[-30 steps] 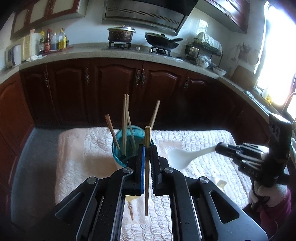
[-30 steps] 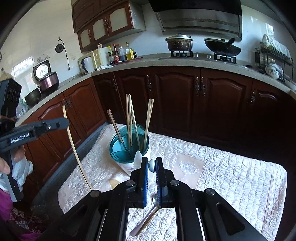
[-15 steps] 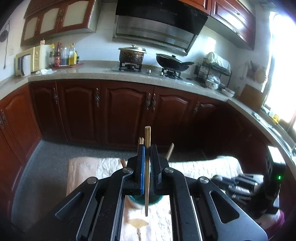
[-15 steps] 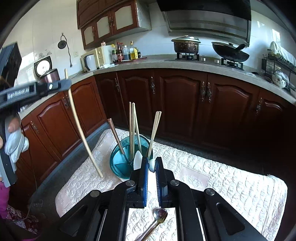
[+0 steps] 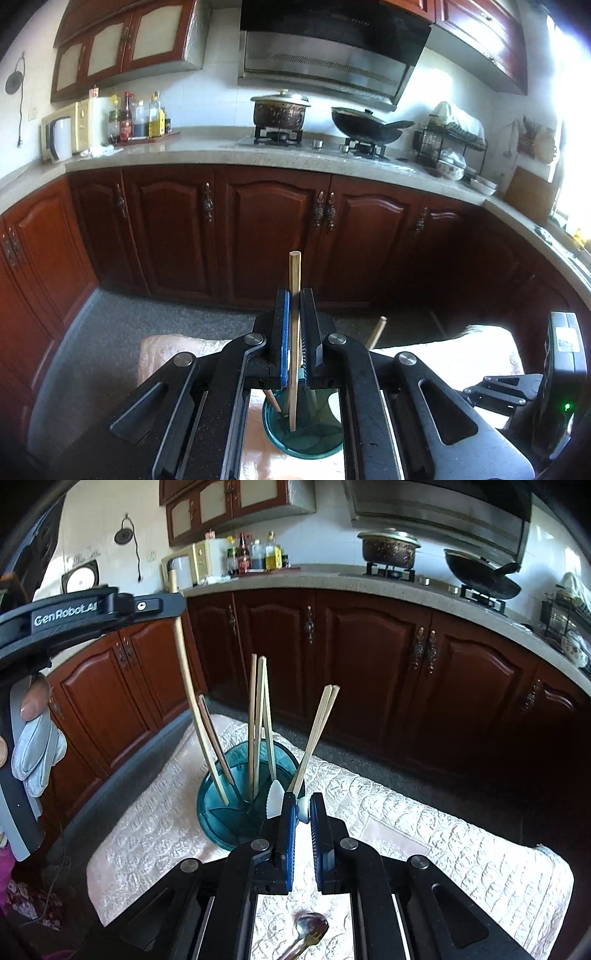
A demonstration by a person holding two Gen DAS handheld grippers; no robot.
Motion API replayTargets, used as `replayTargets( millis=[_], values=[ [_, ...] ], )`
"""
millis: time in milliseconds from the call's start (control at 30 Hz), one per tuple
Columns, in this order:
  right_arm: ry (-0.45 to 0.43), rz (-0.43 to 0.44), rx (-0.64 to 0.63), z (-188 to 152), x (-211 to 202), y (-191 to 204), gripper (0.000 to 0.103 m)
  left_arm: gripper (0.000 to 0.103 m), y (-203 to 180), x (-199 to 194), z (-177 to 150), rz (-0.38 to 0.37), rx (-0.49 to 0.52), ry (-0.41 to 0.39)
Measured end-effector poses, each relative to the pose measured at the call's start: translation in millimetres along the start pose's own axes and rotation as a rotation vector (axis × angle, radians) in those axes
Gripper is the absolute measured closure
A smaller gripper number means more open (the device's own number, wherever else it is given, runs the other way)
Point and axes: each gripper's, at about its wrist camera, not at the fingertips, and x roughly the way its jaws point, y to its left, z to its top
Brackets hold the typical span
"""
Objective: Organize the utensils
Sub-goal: 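Lower the chopstick and white spoon into the cup with both tools, then open both tools and withdraw them from the cup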
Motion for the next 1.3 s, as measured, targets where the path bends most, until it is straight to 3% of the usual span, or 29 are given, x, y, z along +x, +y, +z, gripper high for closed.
replayTargets(
  millis=[500,1033,1133,1233,1300],
  values=[
    [0.126,0.055,-0.02,-1,59,2,0.096,0.099,2,56,-33,0.03,0.005,0.106],
    [0.145,0.11,0.058,-6,77,-2,0.096,0.099,-1,67,-52,0.042,0.008,0.15],
    [0.146,0.115,0.081,-8,77,-5,0.092,0.099,1,66,-52,0.039,-0.001,0.152],
    [0.136,0.127,0.099,-10,74,-7,0.08,0.099,1,65,-53,0.038,-0.001,0.155],
    [0.13,0.132,0.112,-11,70,-8,0.078,0.099,2,65,-54,0.04,-0.004,0.159]
  ],
)
